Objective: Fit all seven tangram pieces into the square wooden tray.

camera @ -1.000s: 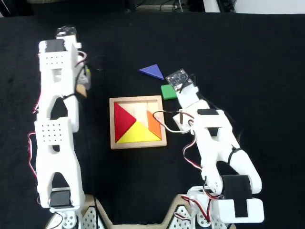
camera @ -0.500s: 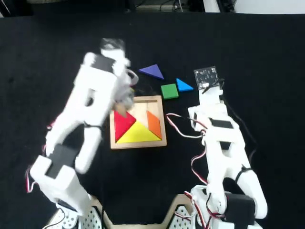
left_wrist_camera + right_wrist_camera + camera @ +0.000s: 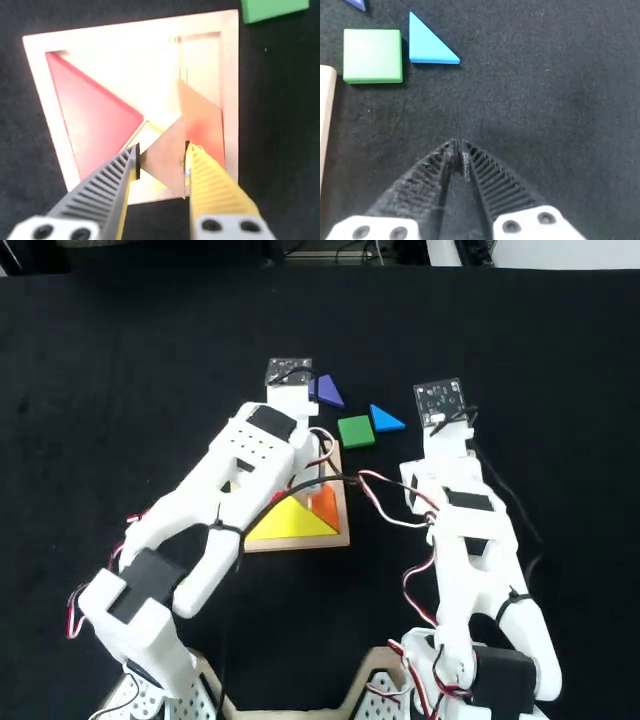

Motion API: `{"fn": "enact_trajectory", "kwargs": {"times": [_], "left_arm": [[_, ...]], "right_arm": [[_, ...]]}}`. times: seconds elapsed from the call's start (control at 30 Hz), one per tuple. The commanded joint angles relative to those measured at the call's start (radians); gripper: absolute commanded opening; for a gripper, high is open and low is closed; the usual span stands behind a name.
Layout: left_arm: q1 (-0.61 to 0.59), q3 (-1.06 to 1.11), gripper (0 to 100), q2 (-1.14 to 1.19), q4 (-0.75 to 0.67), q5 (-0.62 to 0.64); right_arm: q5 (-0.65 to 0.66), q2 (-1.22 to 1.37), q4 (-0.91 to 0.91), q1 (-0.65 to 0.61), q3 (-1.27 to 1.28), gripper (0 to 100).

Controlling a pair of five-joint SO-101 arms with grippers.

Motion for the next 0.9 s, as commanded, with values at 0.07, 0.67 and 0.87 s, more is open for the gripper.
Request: {"fn": "enact_trajectory", "kwargs": {"times": [0.07, 0.67, 0.87], "left_arm": [[0.015, -0.008, 16, 0.029, -0.04, 0.041], [0.008, 0.001, 23, 0.032, -0.061, 0.046], [0.002, -0.008, 23, 0.032, -0.072, 0.04]], "right_arm": [[-0.014, -0.035, -0.021, 0.009, -0.004, 1.1], [-0.011, -0.035, -0.023, 0.009, 0.002, 1.1], [-0.012, -0.035, -0.023, 0.009, 0.002, 1.1]]}}
